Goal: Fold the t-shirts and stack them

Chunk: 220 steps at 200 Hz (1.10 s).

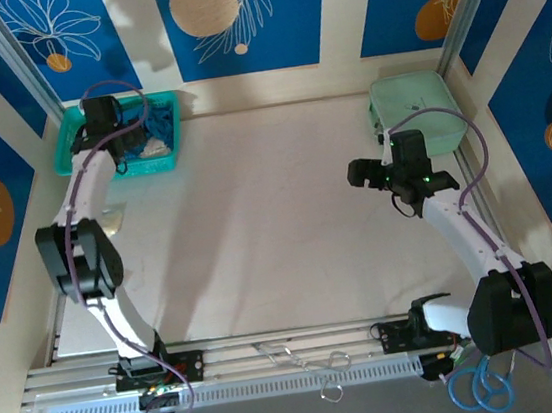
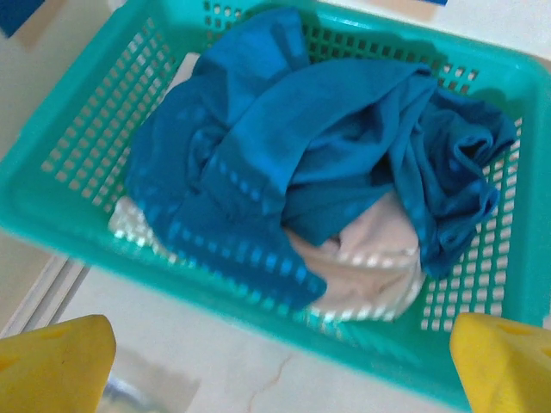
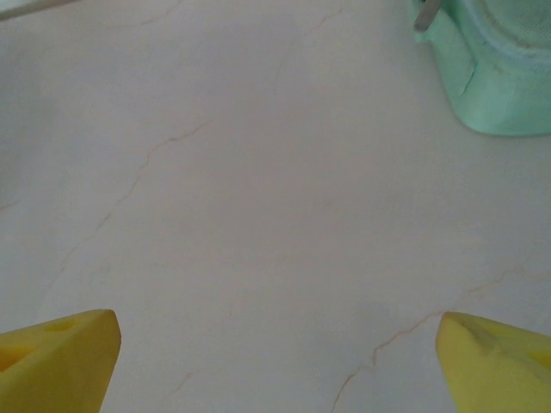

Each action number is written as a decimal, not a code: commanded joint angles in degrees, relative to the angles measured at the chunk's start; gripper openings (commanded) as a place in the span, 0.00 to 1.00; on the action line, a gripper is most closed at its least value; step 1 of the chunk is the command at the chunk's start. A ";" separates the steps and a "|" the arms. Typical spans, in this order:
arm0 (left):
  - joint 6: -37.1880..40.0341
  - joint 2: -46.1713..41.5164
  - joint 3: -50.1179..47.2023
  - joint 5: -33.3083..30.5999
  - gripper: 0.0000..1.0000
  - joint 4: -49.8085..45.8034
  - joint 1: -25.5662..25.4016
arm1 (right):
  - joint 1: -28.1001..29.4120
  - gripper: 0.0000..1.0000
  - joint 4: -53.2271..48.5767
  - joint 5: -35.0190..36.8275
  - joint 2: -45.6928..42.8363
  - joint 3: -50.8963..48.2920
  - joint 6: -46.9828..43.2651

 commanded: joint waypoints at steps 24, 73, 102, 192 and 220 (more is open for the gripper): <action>2.20 14.51 15.59 5.47 1.00 -5.21 2.27 | 2.48 0.94 -3.88 -1.22 1.03 1.41 0.91; 6.28 28.75 31.22 4.29 0.99 -7.03 2.55 | 5.04 0.92 -5.42 -0.20 2.84 1.36 0.96; 6.88 34.92 37.81 2.99 0.97 -6.92 2.66 | 6.40 0.89 -6.38 -0.20 4.22 1.97 1.41; 5.14 27.79 32.43 5.55 0.00 -2.55 2.72 | 10.44 0.80 -16.13 3.85 4.88 12.65 8.02; 3.75 15.00 21.73 5.76 0.00 0.11 1.24 | 11.14 0.99 -24.75 7.90 3.16 20.42 15.44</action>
